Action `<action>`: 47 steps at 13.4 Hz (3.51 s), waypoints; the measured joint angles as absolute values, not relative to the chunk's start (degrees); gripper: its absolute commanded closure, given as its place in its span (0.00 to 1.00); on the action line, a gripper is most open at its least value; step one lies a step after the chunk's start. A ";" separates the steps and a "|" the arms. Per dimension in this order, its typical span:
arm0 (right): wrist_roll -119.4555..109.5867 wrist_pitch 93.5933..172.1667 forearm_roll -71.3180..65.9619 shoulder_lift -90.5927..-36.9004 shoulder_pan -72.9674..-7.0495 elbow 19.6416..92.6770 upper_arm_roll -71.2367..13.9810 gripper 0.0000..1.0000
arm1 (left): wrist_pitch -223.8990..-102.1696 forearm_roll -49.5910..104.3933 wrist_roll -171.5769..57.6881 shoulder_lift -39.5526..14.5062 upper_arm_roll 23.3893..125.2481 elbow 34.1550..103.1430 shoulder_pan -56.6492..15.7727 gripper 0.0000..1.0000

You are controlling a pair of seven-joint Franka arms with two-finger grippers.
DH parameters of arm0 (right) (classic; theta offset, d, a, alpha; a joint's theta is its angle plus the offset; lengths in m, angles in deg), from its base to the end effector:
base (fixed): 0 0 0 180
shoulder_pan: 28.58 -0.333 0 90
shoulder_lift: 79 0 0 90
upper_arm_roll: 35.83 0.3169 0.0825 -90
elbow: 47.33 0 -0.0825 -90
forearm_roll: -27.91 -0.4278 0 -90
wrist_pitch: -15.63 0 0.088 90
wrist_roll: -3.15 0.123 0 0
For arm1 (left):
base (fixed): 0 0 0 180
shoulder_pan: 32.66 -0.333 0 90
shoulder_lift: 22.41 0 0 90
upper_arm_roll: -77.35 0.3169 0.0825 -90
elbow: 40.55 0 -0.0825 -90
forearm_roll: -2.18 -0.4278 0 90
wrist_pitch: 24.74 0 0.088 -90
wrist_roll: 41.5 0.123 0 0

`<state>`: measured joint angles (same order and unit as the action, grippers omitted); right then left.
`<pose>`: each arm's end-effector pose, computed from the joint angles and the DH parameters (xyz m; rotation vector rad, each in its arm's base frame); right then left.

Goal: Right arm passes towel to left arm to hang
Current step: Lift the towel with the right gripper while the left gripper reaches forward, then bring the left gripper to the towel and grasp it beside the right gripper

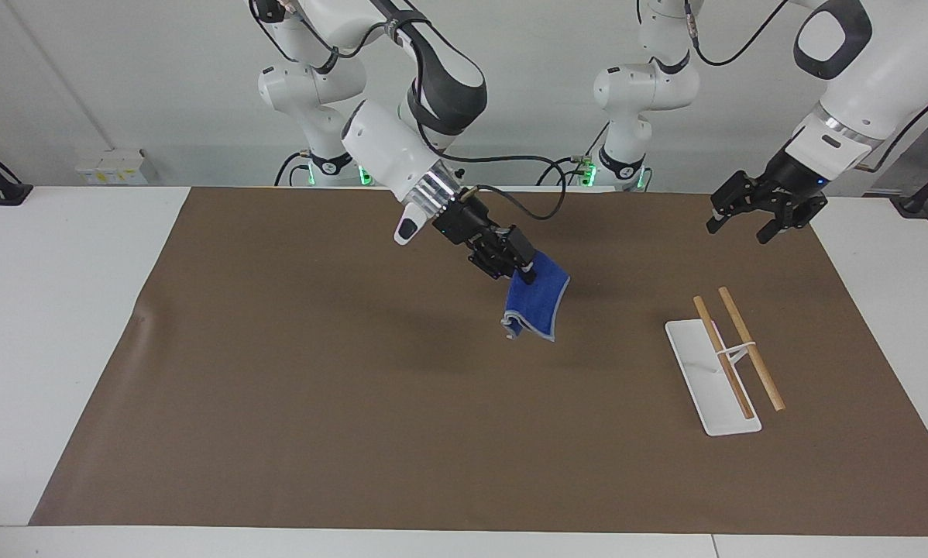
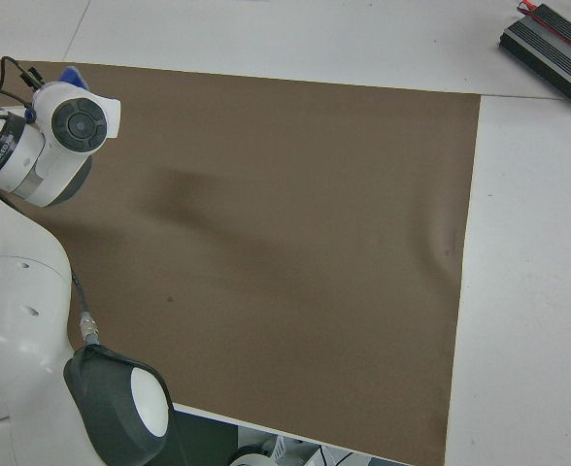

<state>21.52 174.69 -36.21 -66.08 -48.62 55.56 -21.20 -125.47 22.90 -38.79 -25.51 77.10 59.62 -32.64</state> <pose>0.6104 0.3658 0.4656 -2.0124 0.7007 -0.2508 0.5963 -0.0398 0.5727 2.7843 0.0064 0.0996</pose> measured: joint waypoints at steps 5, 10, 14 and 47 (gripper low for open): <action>21.53 174.69 -36.21 -65.78 -48.59 55.54 -21.23 1.00 | -135.04 39.52 -48.19 -30.13 75.84 70.61 -31.84 0.00; 21.53 174.69 -36.21 -65.78 -48.58 55.53 -21.23 1.00 | -149.76 46.26 -65.73 -30.73 75.48 76.22 -22.31 0.00; 21.53 174.69 -36.21 -65.78 -48.55 55.54 -21.23 1.00 | -166.10 49.97 -79.94 -30.61 75.29 80.61 -12.64 0.00; 21.53 174.69 -36.21 -65.74 -48.55 55.91 -21.24 1.00 | -189.40 61.76 -86.74 -22.21 75.82 80.48 -2.72 0.91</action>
